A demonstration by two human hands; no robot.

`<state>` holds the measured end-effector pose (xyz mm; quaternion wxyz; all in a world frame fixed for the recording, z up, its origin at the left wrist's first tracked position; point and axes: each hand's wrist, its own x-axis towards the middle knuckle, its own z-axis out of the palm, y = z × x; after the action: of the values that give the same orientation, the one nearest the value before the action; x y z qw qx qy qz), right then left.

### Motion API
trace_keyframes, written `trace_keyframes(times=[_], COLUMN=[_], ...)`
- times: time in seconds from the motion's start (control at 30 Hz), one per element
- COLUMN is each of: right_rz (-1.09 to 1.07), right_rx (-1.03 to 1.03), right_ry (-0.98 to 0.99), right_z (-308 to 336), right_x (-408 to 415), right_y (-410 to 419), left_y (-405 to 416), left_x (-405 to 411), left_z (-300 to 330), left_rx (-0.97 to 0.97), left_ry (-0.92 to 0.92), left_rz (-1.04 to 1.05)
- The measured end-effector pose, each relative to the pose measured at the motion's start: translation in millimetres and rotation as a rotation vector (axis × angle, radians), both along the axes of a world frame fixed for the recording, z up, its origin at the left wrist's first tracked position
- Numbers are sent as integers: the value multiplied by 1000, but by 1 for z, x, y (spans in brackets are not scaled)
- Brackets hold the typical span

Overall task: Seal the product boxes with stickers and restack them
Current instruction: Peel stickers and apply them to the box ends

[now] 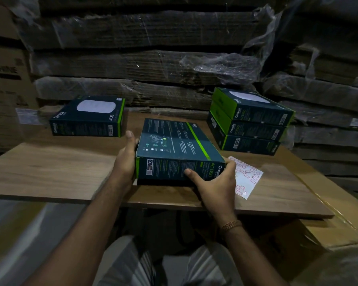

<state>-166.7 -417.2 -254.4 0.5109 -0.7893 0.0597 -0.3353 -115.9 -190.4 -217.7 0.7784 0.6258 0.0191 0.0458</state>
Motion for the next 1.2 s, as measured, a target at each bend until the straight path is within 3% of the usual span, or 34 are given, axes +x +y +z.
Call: trace_keyframes(times=[0.17, 0.33, 0.47, 0.77, 0.87, 0.93, 1.0, 1.1, 1.2], right_rz=[-92, -134, -136, -82, -94, -92, -87, -42, 5], right_rx=[-162, -229, -272, -336, -357, -367, -378, -378, -277], right_ry=[77, 118, 149, 196, 201, 213, 214, 162, 91], right_z=[-5, -5, -6, -7, -9, -11, -12, -15, -15], right_x=[0, -4, -6, -1, 1, 3, 2, 2, 0], right_y=[2, 7, 9, 6, 7, 7, 6, 3, -4], left_y=[2, 0, -5, -6, -7, -13, -27, -57, -91], left_x=[-1, -12, -16, -16, -15, -15, -19, -27, -33], left_z=[-10, -10, -10, -14, -18, -20, -19, -26, -31], left_rx=[-16, 172, 296, 460, 653, 873, 1068, 1183, 1174], left_ry=[26, -60, -105, -233, -305, -467, -751, -1157, -1278], left_rz=[175, 178, 330, 421, 530, 650, 631, 317, 101])
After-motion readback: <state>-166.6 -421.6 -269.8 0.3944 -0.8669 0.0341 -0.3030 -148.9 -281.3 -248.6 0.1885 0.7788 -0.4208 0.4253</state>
